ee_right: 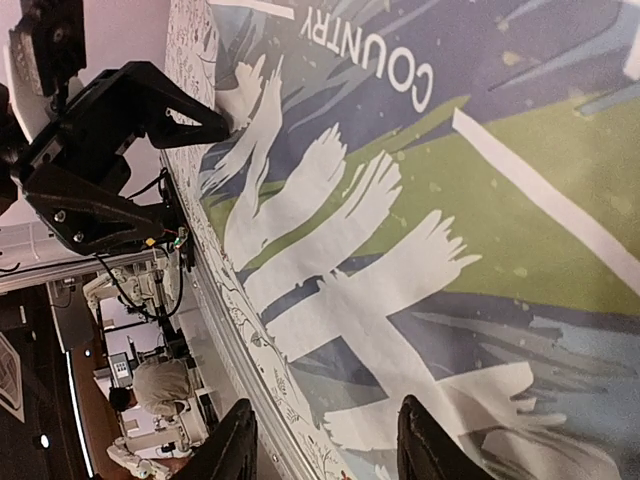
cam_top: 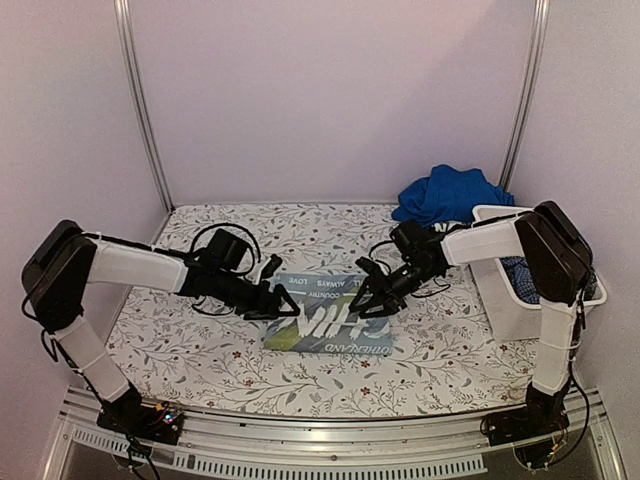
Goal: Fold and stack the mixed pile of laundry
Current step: Move the square-folded T-shirt to the center of the board, then smooth out the square-folded T-shirt at the center of the board.
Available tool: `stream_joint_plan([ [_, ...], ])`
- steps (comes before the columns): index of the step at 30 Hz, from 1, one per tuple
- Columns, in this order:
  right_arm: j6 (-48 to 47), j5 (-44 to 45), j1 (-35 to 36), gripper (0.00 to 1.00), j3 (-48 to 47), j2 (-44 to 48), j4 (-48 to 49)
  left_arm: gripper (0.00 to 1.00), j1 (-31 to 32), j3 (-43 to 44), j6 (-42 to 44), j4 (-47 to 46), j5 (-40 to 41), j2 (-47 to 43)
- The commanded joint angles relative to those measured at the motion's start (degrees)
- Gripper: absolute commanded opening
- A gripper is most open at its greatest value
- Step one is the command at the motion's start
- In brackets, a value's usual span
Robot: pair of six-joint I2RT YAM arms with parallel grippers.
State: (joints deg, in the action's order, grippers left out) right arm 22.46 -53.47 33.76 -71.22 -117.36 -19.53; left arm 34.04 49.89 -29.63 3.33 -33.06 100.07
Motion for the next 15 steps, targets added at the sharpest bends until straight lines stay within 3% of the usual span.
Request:
stream_joint_plan([
  [1,-2.36,2.75,-4.48,0.48,-0.6,9.19,-5.03,0.93,0.23,-1.35,0.86,2.23,5.97,-12.85],
  [2,-2.6,2.59,-4.75,0.5,-0.76,10.09,-4.84,0.98,0.23,-0.66,1.21,2.54,6.94,-14.04],
  [5,-2.66,-0.71,-4.84,0.5,-0.69,10.6,-1.82,1.0,0.14,2.88,2.05,2.87,6.5,-12.77],
  [15,-2.8,-3.76,-5.33,0.49,-10.79,-3.17,3.22,1.0,-0.04,16.06,-0.69,-2.34,-2.28,7.81],
])
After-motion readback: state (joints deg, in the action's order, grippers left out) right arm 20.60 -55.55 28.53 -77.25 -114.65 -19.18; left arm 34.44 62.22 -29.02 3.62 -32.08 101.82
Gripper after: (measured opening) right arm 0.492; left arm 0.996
